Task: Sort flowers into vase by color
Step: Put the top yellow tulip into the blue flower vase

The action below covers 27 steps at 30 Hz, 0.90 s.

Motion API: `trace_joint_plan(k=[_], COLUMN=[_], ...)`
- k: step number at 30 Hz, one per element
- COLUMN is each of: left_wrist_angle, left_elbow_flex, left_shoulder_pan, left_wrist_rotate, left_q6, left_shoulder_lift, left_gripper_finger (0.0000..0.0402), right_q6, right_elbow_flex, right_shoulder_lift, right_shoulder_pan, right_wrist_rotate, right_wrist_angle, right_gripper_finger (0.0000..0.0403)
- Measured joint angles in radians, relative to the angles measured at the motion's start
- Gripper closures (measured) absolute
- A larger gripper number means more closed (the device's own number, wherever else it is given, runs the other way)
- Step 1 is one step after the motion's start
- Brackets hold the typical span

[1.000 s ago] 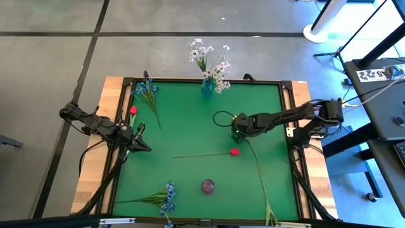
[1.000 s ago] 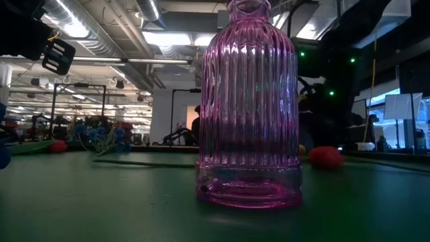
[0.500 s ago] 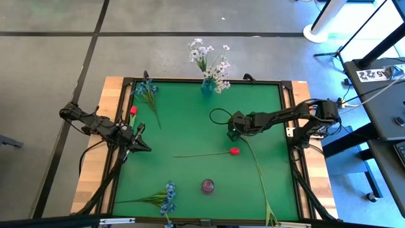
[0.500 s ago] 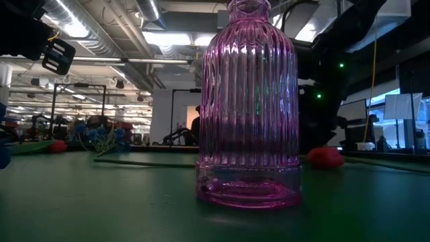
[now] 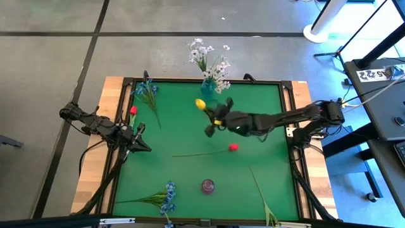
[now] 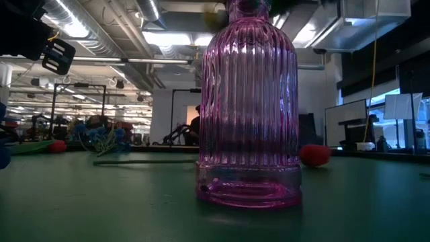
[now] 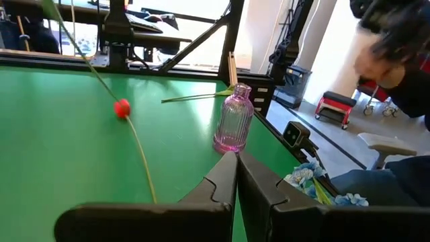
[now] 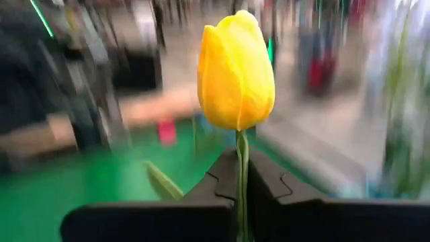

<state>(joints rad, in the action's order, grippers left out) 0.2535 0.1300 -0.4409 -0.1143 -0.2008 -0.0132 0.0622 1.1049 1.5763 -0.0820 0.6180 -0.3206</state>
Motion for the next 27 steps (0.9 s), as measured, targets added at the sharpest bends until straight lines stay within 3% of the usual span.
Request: trace_joint_plan(k=[6,12,17,27], left_wrist_angle=[0.001,0.000,-0.001,0.000], left_elbow_flex=[0.000,0.000,0.000,0.000], left_shoulder_pan=[0.000,0.000,0.000,0.000], left_wrist_rotate=[0.000,0.000,0.000,0.000], left_q6=[0.000,0.000,0.000,0.000], left_shoulder_lift=[0.000,0.000,0.000,0.000], left_gripper_finger=[0.0392,0.0392,0.0392,0.0392], right_q6=[-0.409,-0.479,-0.504,-0.872], right_elbow_flex=[0.074,0.101,0.168,0.270], right_shoulder_lift=[0.051,0.170,0.289,0.325], right_shoulder_pan=[0.011,0.101,0.176,0.231], right_wrist_rotate=[-0.039,-0.194,-0.218,-0.211], right_wrist_angle=[-0.421,-0.676,-0.721,-0.733], right_gripper_finger=[0.0395,0.0398,0.0395,0.0395])
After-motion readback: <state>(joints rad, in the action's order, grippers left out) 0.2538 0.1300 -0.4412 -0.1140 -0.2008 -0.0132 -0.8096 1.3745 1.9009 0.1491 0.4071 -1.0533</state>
